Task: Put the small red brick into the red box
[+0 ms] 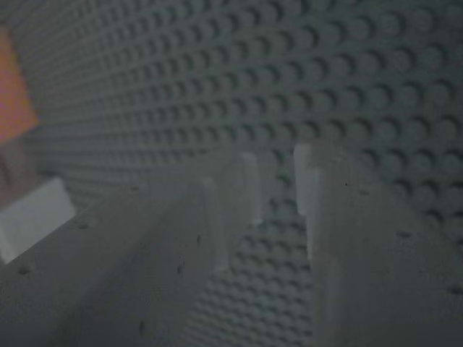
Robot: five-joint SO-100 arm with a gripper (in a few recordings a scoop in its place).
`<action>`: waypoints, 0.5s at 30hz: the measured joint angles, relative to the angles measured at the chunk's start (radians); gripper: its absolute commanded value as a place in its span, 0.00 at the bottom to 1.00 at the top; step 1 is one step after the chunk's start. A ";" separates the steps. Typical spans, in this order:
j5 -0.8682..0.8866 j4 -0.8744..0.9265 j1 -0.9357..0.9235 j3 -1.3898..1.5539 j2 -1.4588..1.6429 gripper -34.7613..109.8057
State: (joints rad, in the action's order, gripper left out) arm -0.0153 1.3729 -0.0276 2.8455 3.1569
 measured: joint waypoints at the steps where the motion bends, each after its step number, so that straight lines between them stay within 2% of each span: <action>1: 0.000 -0.002 0.000 0.009 0.008 0.24; 15: 0.000 0.009 0.018 0.012 0.051 0.24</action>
State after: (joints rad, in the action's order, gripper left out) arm -0.0153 1.3821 -0.0092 2.8578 3.2076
